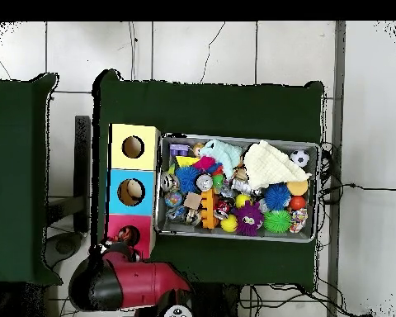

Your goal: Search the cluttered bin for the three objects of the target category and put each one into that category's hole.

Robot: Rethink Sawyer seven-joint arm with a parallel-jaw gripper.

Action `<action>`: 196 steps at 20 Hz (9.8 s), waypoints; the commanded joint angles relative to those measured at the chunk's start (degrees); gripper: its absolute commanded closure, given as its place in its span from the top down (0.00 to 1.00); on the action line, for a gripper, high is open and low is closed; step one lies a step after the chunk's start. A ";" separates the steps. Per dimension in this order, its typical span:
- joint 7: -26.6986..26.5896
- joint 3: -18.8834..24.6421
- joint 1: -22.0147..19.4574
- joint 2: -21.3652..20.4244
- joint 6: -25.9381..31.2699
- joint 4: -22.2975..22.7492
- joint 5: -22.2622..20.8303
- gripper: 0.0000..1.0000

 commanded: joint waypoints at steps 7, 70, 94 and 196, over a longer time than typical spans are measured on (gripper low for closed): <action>5.59 0.44 0.11 4.09 1.32 -4.43 0.18 1.00; 5.40 -1.51 0.33 -1.32 8.83 -5.71 -0.90 1.00; 4.44 -2.10 0.75 -0.69 9.05 -6.74 -1.45 1.00; -3.52 2.90 -9.64 -1.65 16.73 -11.48 -8.16 0.00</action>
